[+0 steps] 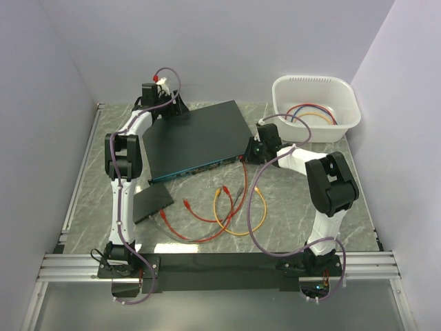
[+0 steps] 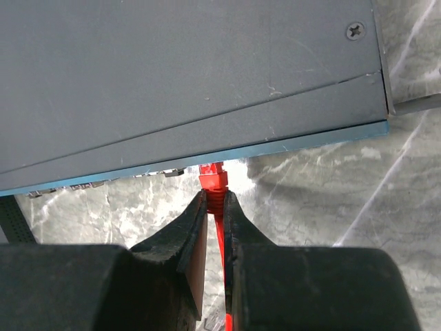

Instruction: Insert the plug into the switch port

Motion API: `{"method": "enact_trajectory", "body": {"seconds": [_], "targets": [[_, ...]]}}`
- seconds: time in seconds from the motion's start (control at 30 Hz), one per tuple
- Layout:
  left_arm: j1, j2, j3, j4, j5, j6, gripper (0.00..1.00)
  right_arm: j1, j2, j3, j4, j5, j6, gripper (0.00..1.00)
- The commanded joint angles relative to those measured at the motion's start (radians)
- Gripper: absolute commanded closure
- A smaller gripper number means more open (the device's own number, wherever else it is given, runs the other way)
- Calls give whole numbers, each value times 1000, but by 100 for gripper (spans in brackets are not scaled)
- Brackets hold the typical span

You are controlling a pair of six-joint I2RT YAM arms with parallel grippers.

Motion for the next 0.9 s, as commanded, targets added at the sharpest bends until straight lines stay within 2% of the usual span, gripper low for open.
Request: {"method": "enact_trajectory", "body": {"seconds": [0.0,0.23,0.47,0.5,0.53,0.6,0.63,0.73,0.87], "targets": [[-24,46,-1,-151,59,-17,24,-18,-10,129,468,-38,71,100],[-24,49,5,-156,60,-14,24,-23,69,149,483,-49,103,100],[-24,49,8,-158,60,-14,23,-23,49,205,432,-21,41,100],[-24,49,6,-158,62,-14,23,-24,49,213,416,-22,36,96],[-24,49,6,-158,62,-14,23,-24,46,224,408,-26,31,85],[-24,48,5,-156,60,-14,23,-24,41,224,397,-32,25,72],[-24,49,5,-155,59,-14,23,-24,35,215,397,-35,22,62],[-24,48,5,-154,59,-15,23,-24,27,193,383,-42,16,51],[-24,49,3,-153,54,-17,23,-24,1,152,380,-52,20,45]]}}
